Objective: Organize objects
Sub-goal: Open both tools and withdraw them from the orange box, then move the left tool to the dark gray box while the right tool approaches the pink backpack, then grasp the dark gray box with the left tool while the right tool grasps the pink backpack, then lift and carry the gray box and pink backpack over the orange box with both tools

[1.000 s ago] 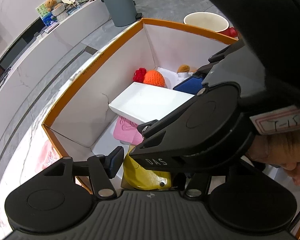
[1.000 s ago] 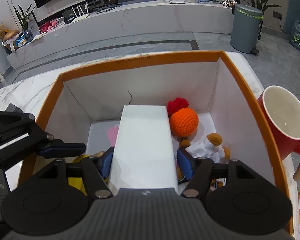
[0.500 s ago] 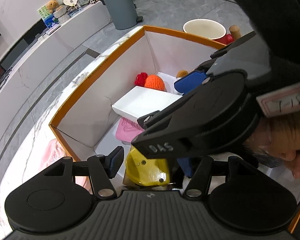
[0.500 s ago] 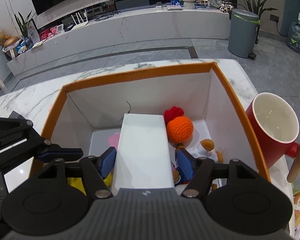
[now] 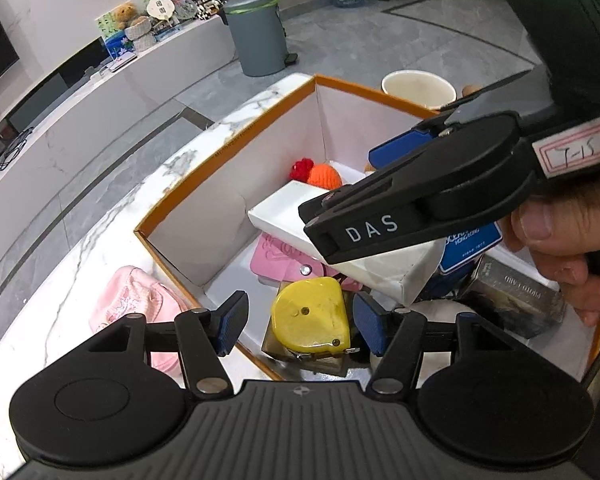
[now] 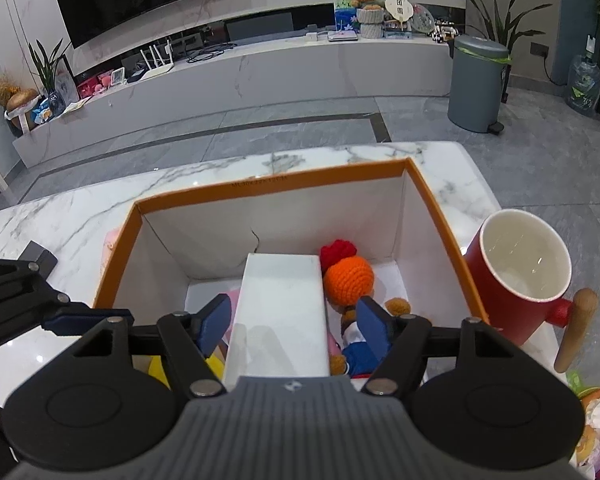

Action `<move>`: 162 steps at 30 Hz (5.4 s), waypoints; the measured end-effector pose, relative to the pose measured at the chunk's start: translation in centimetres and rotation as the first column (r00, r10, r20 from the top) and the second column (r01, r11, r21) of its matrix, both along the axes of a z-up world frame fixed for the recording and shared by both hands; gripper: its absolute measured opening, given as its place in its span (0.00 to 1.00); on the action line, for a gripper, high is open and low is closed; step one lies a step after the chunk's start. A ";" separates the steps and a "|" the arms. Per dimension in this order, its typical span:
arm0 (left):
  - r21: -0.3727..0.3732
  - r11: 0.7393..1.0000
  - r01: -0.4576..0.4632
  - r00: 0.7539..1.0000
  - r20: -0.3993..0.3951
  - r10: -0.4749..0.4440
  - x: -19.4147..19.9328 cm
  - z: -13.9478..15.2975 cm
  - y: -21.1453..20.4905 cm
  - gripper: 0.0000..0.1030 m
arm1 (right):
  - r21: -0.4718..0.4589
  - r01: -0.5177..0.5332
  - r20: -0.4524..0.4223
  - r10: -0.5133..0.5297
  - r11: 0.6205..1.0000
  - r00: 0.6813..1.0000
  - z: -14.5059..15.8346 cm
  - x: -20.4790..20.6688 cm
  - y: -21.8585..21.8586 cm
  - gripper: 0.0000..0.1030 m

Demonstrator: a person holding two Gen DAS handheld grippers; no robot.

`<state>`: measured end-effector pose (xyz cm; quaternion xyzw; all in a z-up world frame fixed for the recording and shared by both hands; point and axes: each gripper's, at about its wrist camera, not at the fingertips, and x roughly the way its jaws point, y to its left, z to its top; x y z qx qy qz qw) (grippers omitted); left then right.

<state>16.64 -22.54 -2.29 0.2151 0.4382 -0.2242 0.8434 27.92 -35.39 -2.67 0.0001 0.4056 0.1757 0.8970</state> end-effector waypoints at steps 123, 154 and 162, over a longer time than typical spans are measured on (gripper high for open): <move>-0.288 0.781 -0.554 0.808 0.039 0.588 1.3 -7.5 32.3 0.85 | -0.441 -0.098 0.213 0.210 0.892 0.954 -9.2 -1.1 26.5 0.56; -0.152 0.867 -0.475 0.878 -0.022 0.478 -8.0 -6.6 23.2 0.84 | -0.344 -0.399 0.079 0.450 0.850 0.890 -7.8 -12.8 22.0 0.51; -0.194 0.836 -0.513 0.852 0.002 0.523 -9.2 -4.4 22.4 0.84 | -0.216 -0.436 0.058 0.457 0.874 0.888 -6.0 -12.9 20.7 0.42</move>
